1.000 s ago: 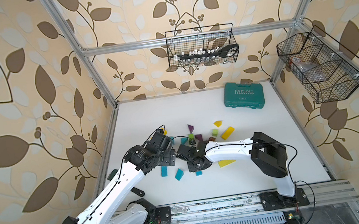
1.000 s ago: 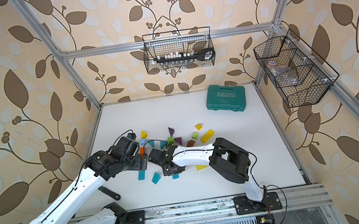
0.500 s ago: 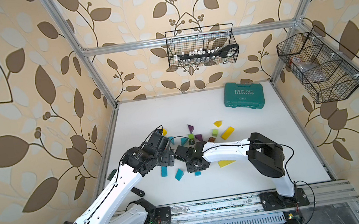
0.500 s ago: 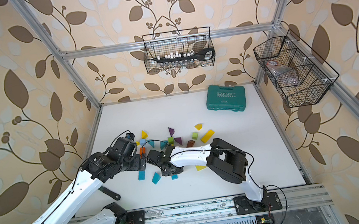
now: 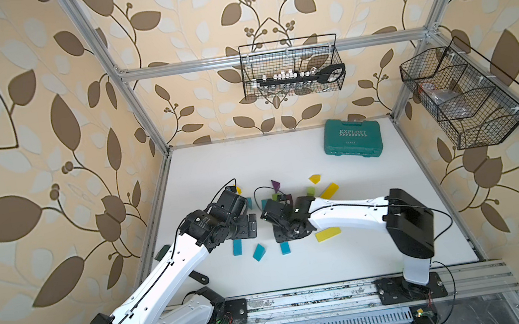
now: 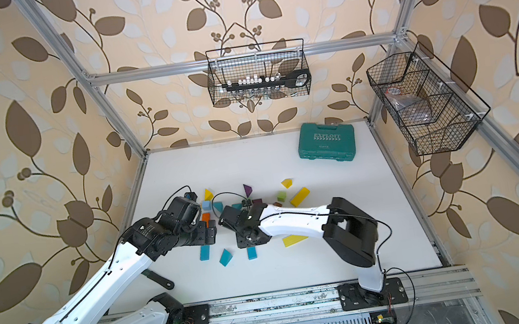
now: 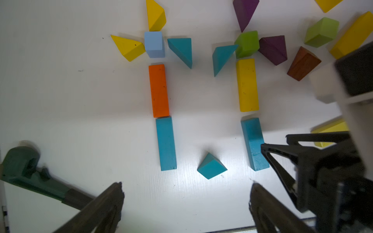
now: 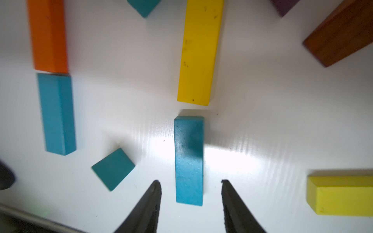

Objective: Assemble a small pinwheel with building blocks
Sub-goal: Place the building block at the center of the board, then assemble the building block at the center of the board.

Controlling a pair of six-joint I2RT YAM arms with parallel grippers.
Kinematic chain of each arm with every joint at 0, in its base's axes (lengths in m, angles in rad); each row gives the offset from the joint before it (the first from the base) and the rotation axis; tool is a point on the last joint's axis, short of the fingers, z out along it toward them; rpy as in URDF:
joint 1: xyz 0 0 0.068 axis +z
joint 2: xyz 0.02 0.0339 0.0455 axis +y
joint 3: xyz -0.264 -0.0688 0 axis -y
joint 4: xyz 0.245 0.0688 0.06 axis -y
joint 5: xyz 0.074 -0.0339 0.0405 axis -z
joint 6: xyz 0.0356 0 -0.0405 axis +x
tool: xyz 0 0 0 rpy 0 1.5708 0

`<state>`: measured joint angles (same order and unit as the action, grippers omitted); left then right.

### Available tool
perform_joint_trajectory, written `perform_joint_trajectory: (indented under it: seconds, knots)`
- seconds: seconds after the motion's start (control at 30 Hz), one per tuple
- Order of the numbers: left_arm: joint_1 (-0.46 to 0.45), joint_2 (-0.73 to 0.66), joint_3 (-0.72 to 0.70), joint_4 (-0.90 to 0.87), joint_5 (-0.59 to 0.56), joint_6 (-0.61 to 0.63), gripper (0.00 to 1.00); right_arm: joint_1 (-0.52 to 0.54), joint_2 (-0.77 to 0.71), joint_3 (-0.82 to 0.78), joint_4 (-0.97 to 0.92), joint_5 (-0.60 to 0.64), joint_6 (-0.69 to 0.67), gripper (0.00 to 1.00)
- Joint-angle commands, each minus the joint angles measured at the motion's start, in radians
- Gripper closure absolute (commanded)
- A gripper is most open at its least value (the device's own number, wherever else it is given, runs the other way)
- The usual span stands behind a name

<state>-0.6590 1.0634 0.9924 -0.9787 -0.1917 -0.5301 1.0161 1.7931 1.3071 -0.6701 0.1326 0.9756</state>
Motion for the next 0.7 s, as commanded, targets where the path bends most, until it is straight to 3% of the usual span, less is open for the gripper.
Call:
perform_joint_trajectory:
  seconds: [0.0,0.17,0.23,0.37,0.67]
  knots:
    - [-0.037,0.073,0.016,0.066,0.089,-0.158,0.02,-0.085,-0.148,-0.156,0.044,-0.048,-0.072,0.50]
    - [-0.190,0.356,0.176,-0.017,-0.007,-0.296,0.08,-0.319,-0.392,-0.378,0.056,-0.097,-0.196,0.47]
    - [-0.226,0.480,0.228,-0.044,-0.012,-0.367,0.17,-0.437,-0.466,-0.433,0.061,-0.131,-0.262,0.45]
    - [-0.275,0.652,0.293,-0.022,0.020,-0.467,0.23,-0.619,-0.535,-0.470,0.053,-0.192,-0.397,0.44]
    - [-0.303,0.841,0.400,-0.034,0.037,-0.522,0.33,-0.755,-0.518,-0.487,0.063,-0.290,-0.538,0.43]
